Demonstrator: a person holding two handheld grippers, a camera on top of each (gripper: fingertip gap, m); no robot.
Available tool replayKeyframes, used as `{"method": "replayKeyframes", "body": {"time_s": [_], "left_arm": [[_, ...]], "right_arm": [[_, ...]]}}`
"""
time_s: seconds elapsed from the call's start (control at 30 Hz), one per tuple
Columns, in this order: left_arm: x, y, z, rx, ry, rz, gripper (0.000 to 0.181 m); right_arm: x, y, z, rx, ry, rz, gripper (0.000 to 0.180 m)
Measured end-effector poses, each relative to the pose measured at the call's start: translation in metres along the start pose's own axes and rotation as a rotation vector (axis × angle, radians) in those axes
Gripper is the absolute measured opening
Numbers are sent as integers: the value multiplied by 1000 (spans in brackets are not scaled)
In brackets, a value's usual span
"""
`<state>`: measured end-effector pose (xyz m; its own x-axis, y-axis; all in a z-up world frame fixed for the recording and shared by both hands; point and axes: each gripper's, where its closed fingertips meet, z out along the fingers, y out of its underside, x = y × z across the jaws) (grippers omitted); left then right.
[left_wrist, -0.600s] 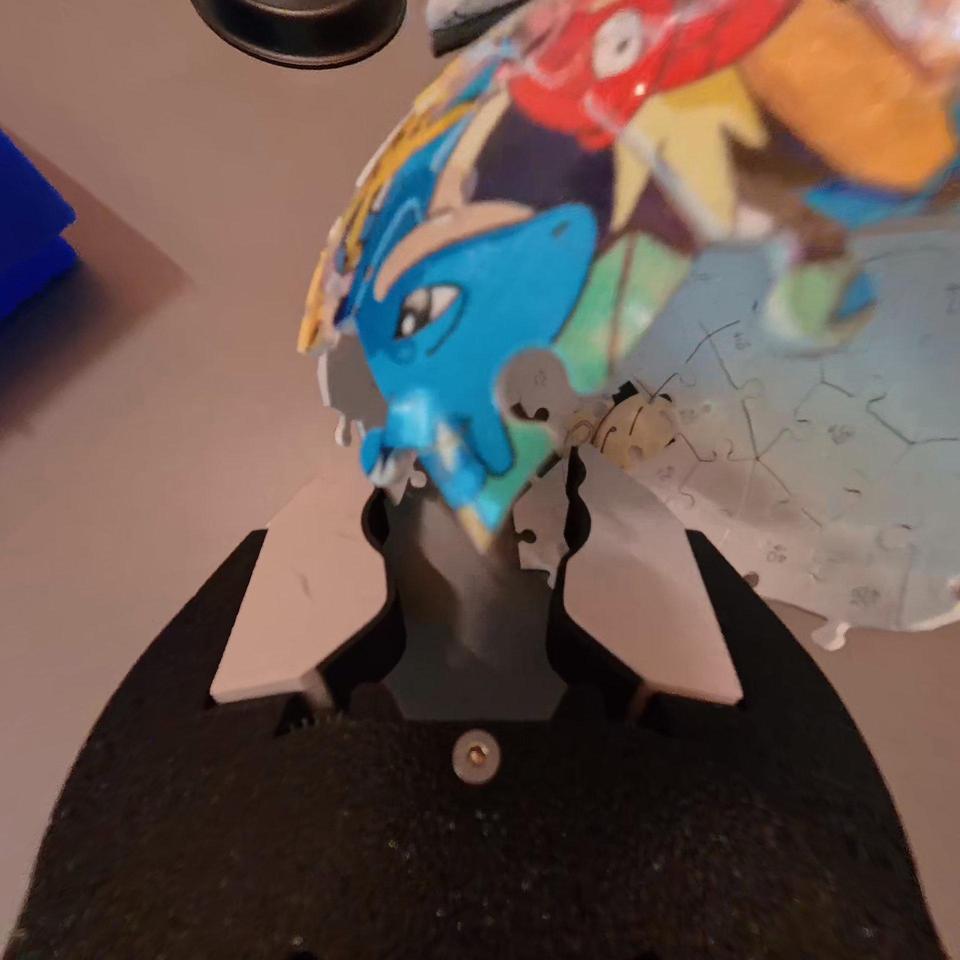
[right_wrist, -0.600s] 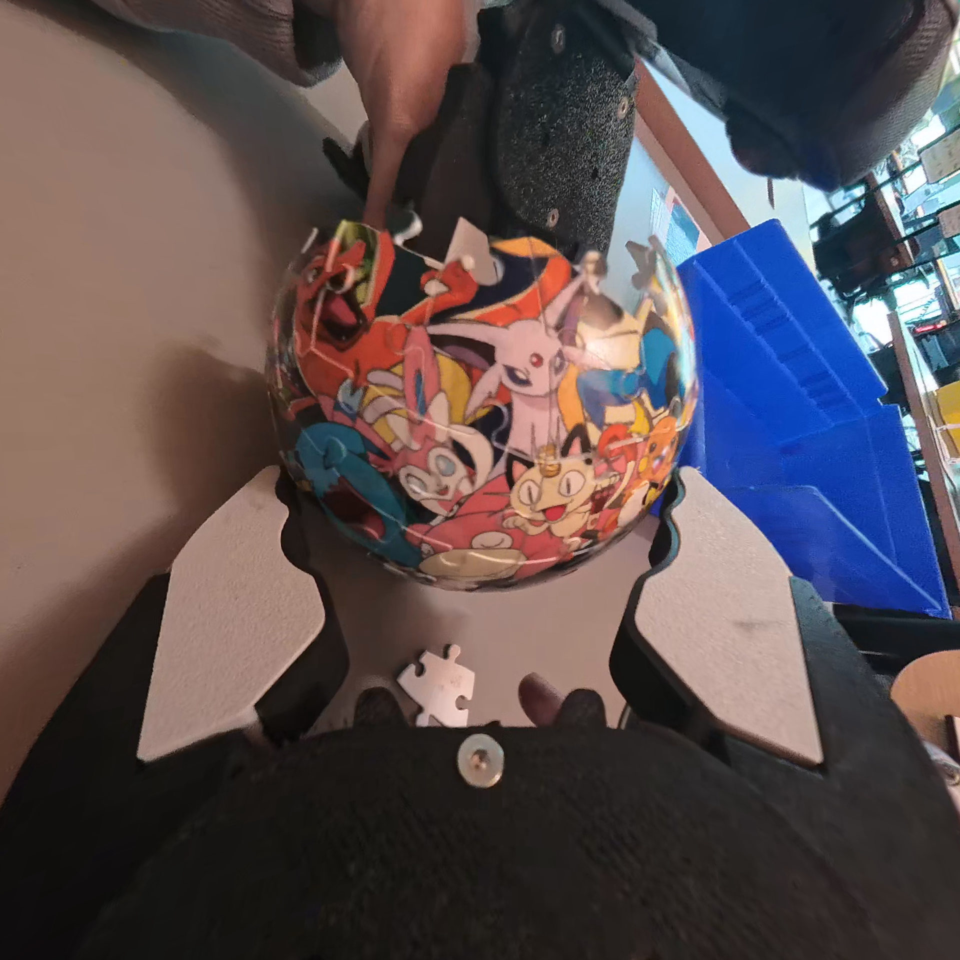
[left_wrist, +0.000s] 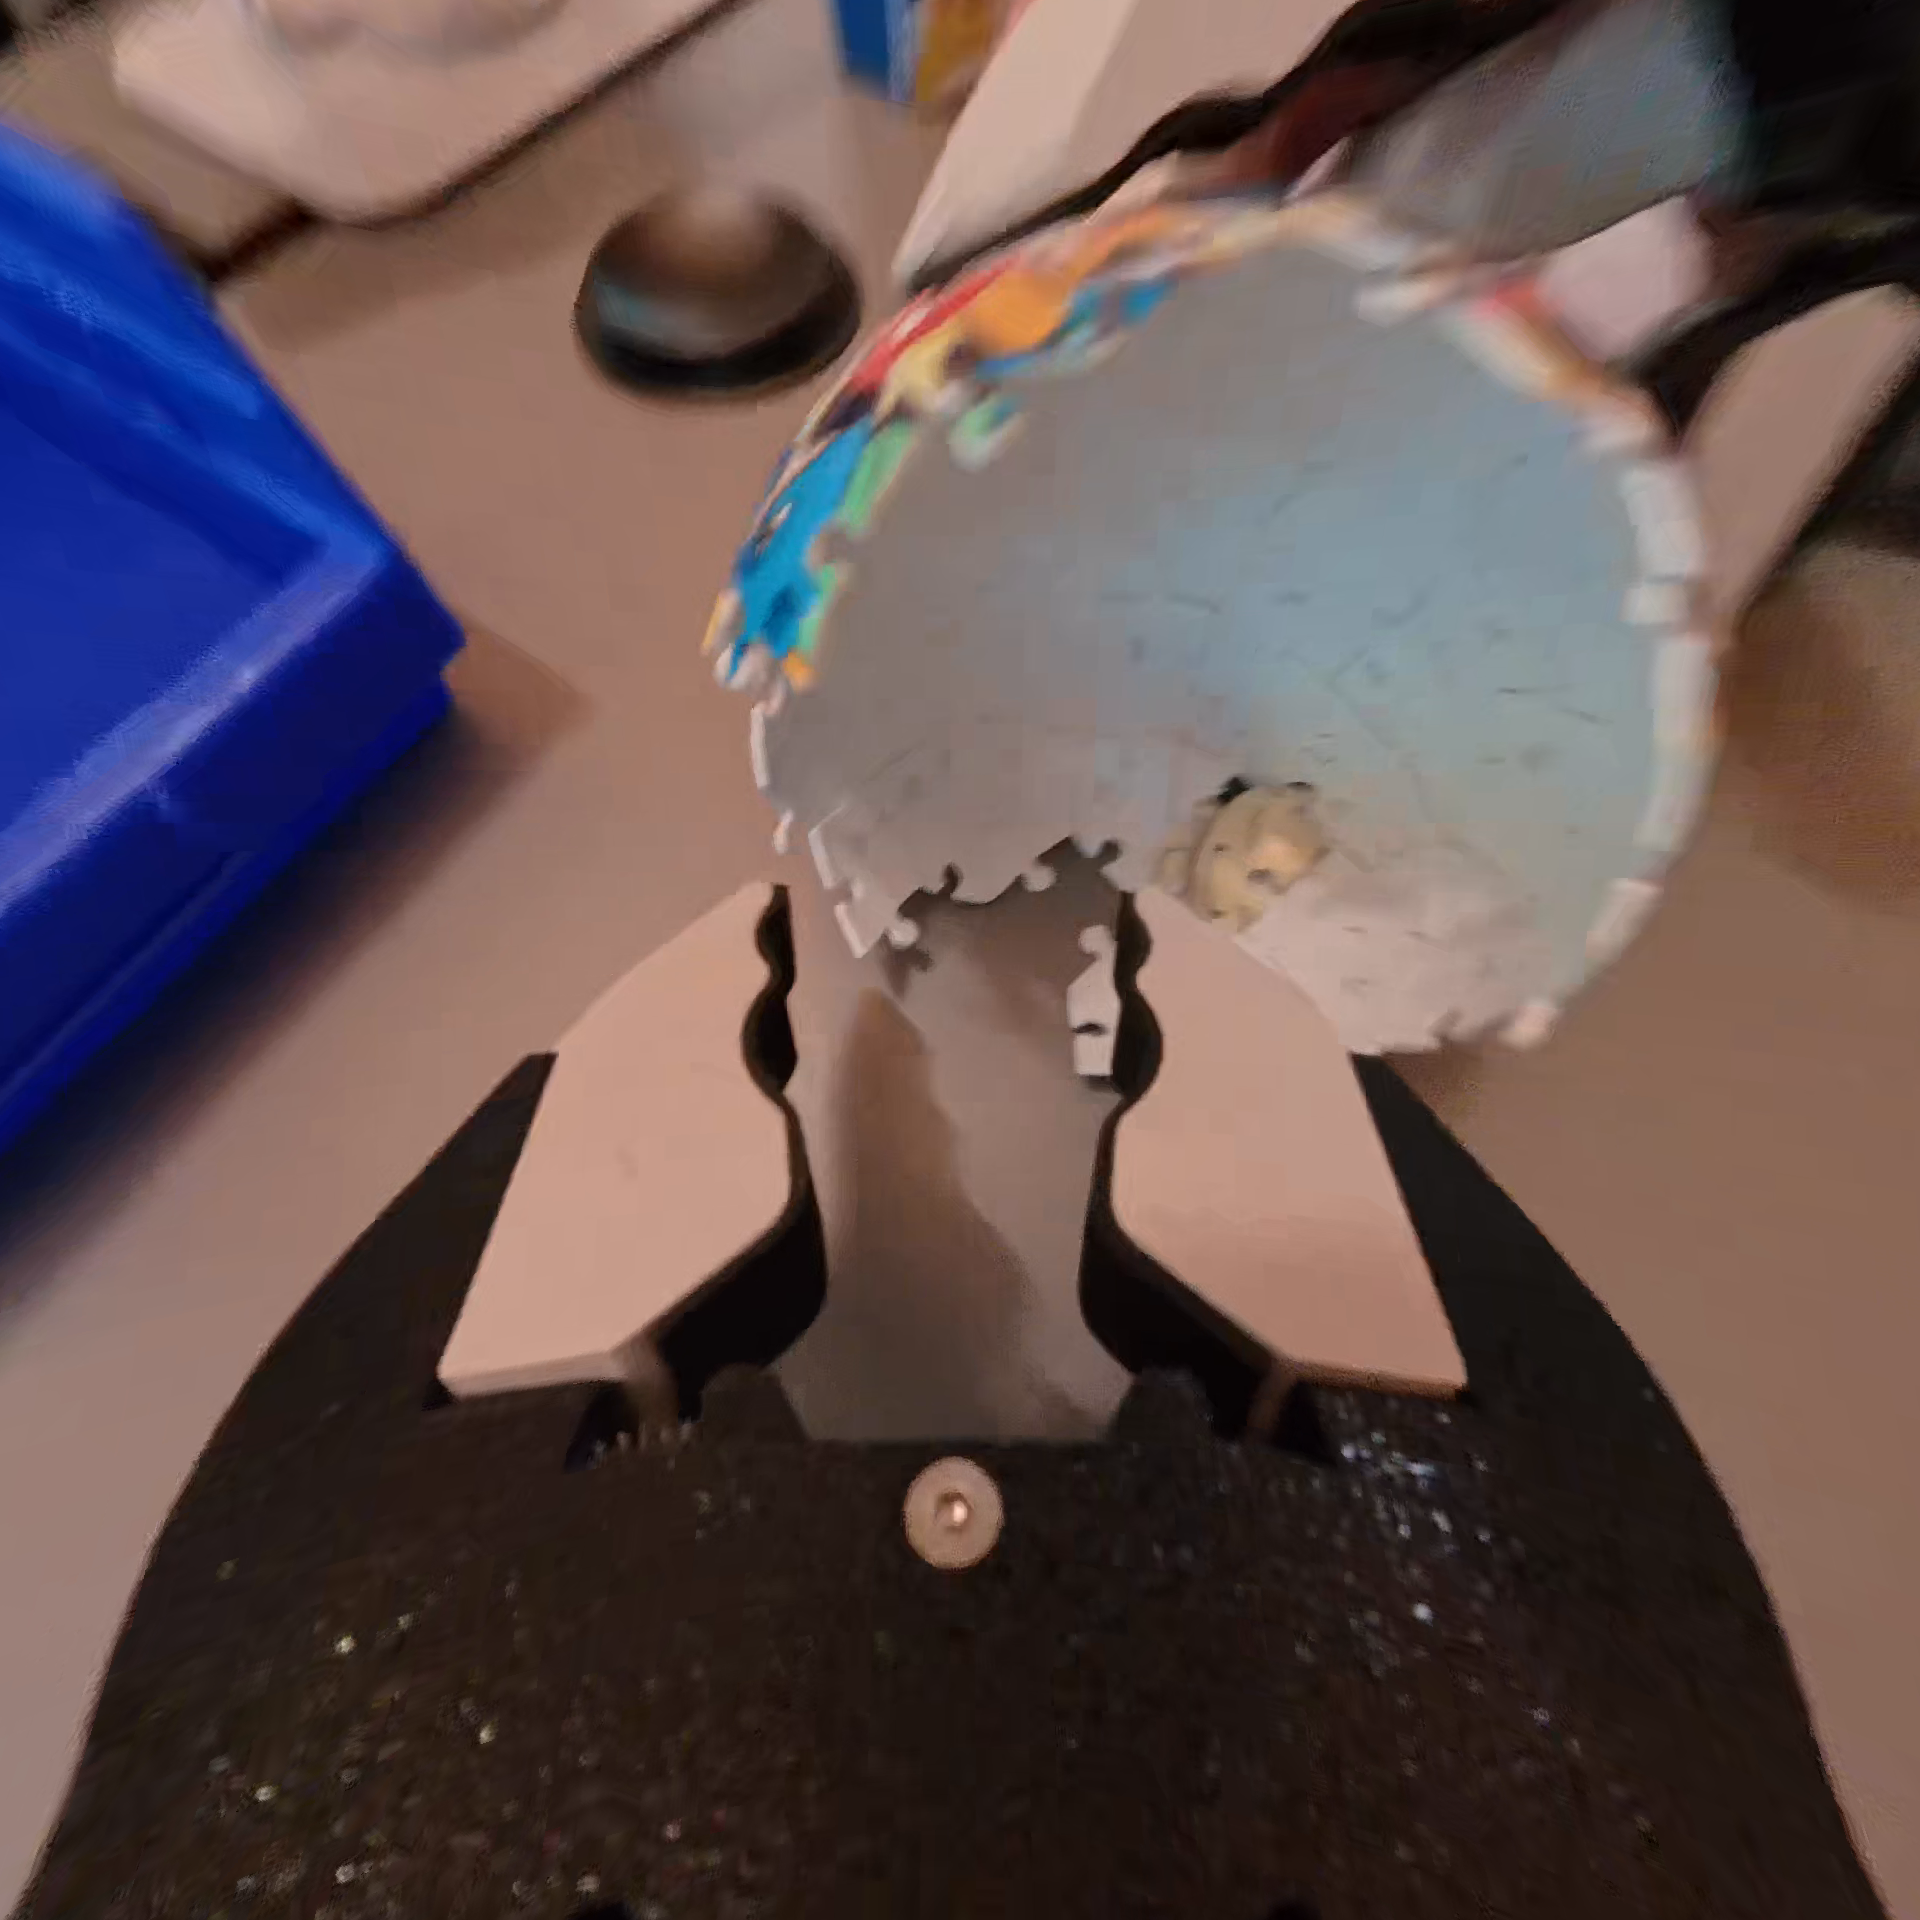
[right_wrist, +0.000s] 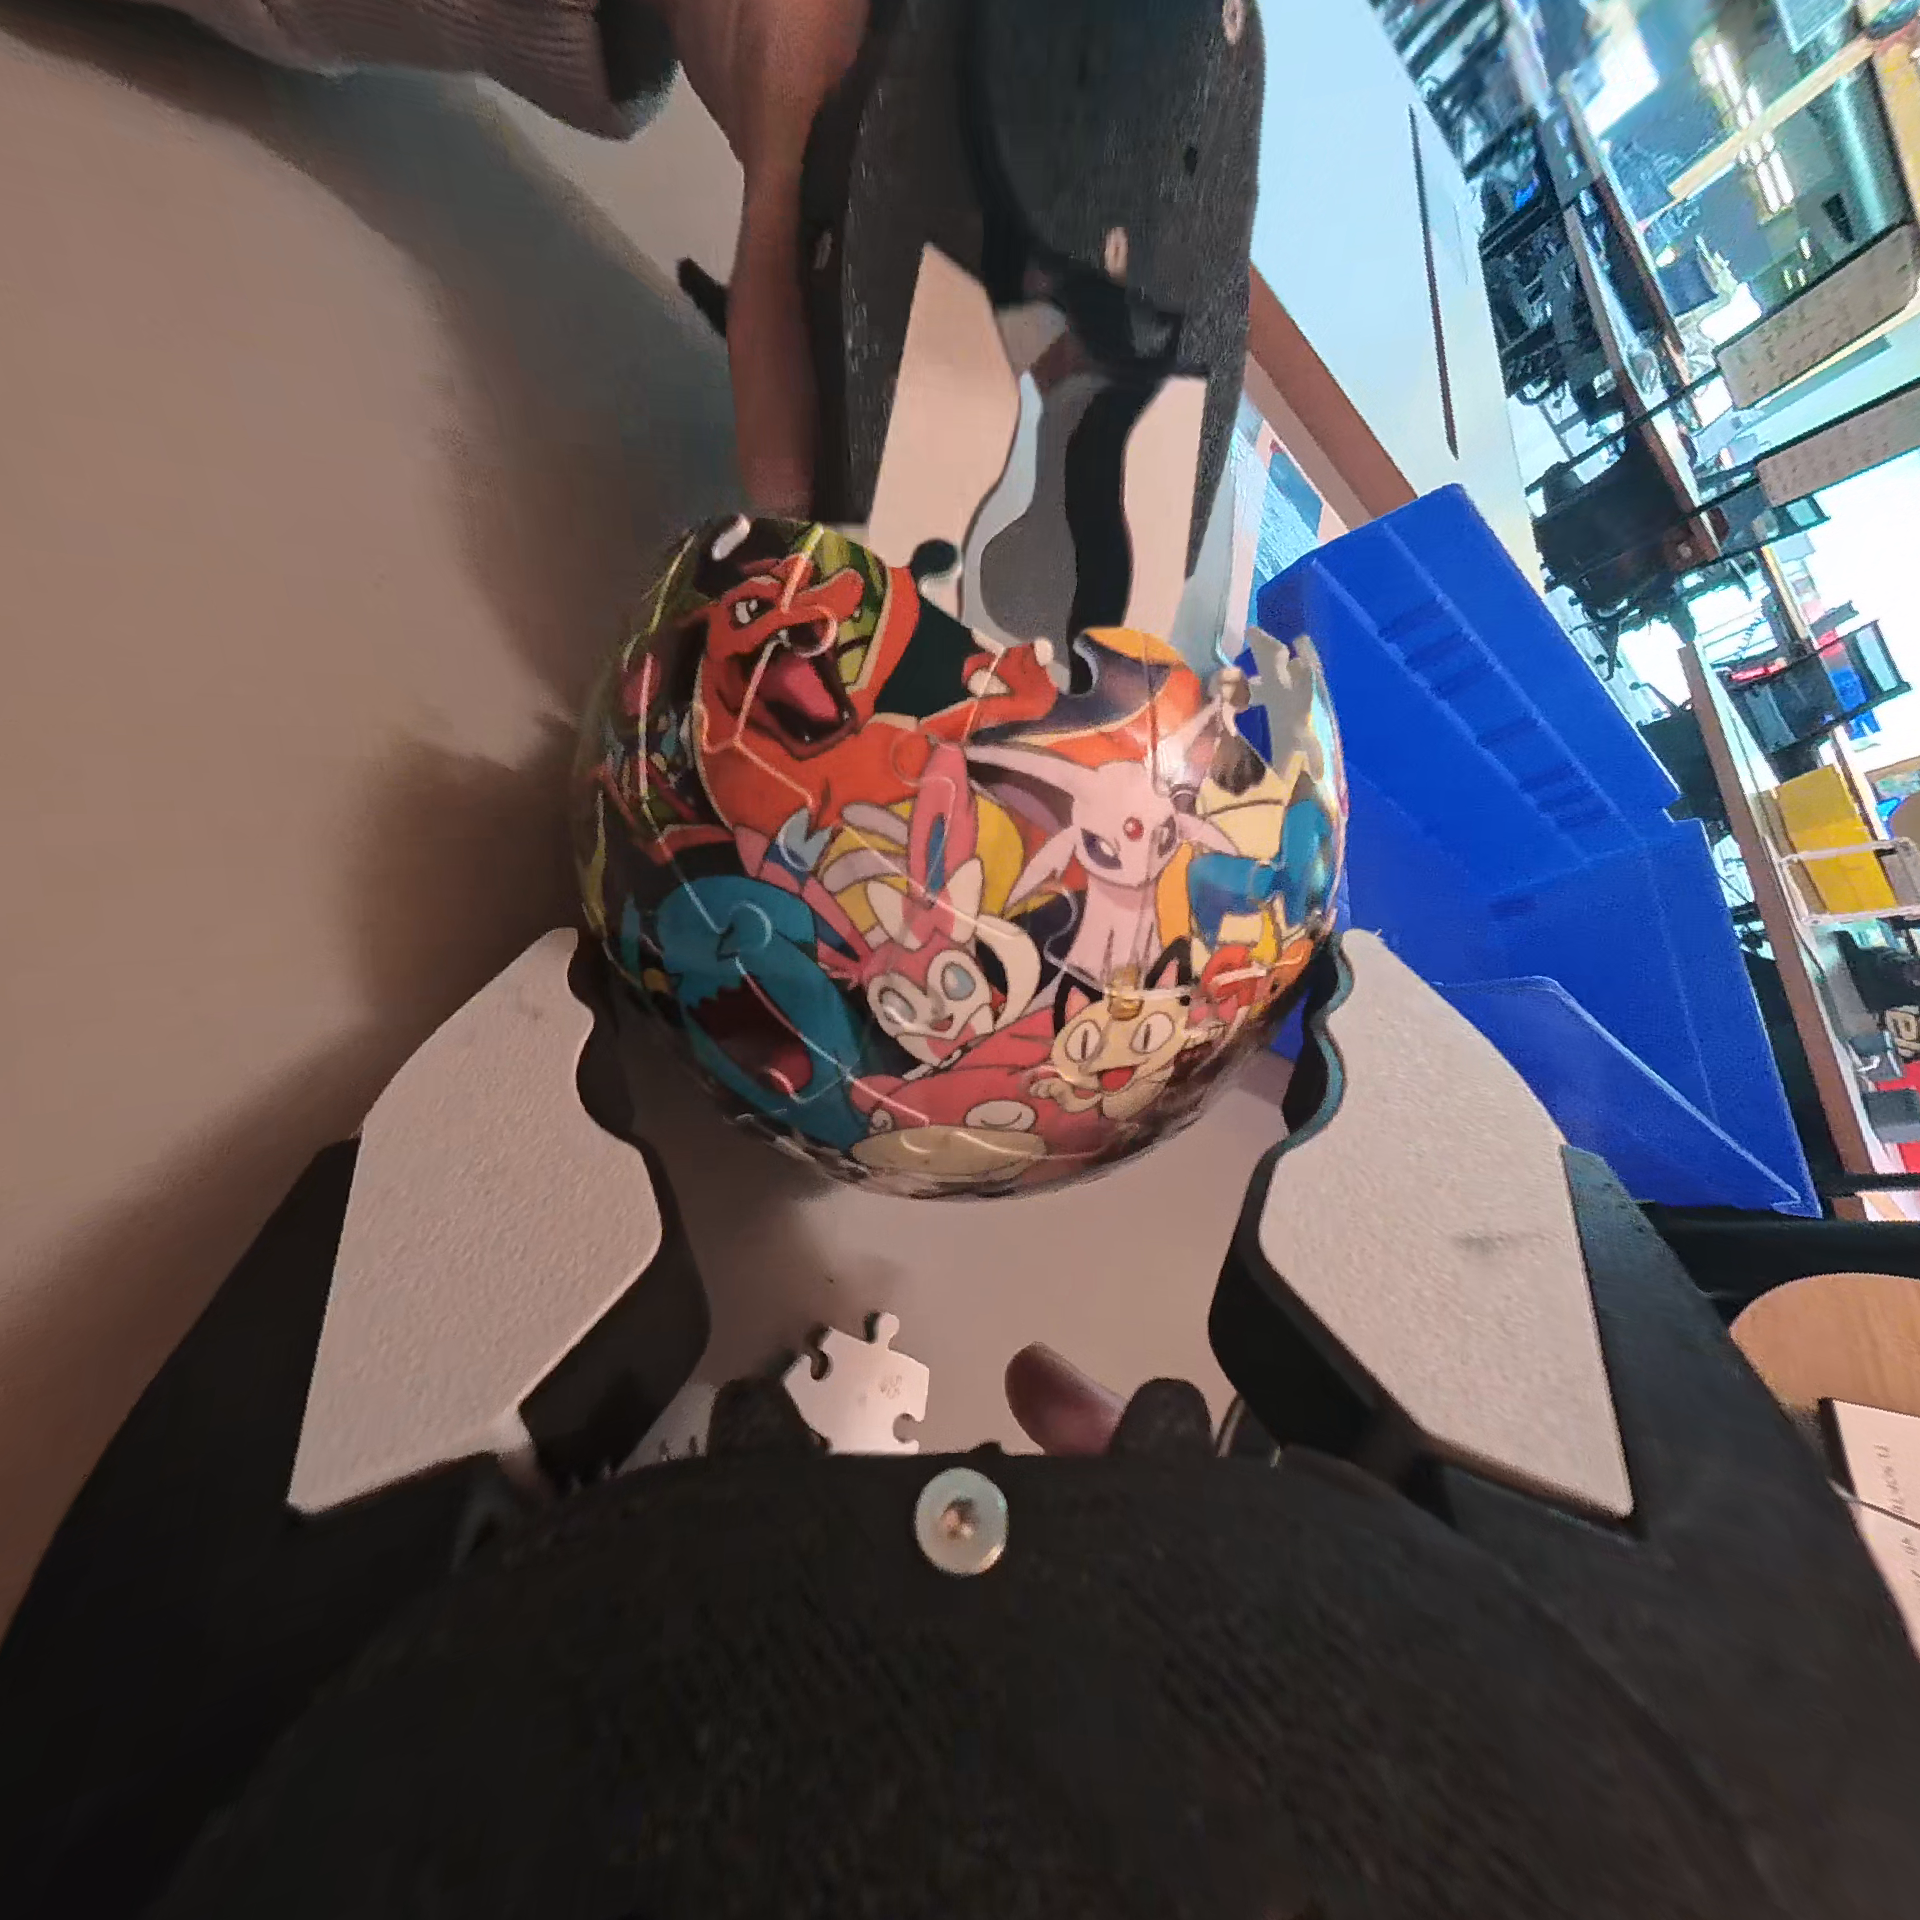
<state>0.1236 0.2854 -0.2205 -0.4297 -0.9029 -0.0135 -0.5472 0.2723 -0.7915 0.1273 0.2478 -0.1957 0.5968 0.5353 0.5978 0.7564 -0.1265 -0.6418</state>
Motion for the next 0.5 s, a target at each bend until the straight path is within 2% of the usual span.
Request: {"method": "replayKeyframes", "body": {"time_s": [0.07, 0.13, 0.2, 0.3, 0.4, 0.5], "left_arm": [[17, -13, -9, 123, 101, 84, 53], [29, -16, -15, 169, 186, 117, 54], [39, -13, -18, 143, 272, 141, 47], [35, -12, -14, 51, 315, 193, 47], [32, -12, 2, -30, 326, 250, 43], [47, -4, 14, -98, 418, 301, 42]], "right_arm": [[0, -1, -1, 15, 2, 10, 124], [0, 0, -1, 29, 0, 29, 124], [0, 3, -3, 20, -4, 37, 124], [1, 5, -4, 25, -3, 46, 124], [1, 4, -2, 42, 2, 45, 124], [1, 6, -3, 35, 5, 43, 124]]}}
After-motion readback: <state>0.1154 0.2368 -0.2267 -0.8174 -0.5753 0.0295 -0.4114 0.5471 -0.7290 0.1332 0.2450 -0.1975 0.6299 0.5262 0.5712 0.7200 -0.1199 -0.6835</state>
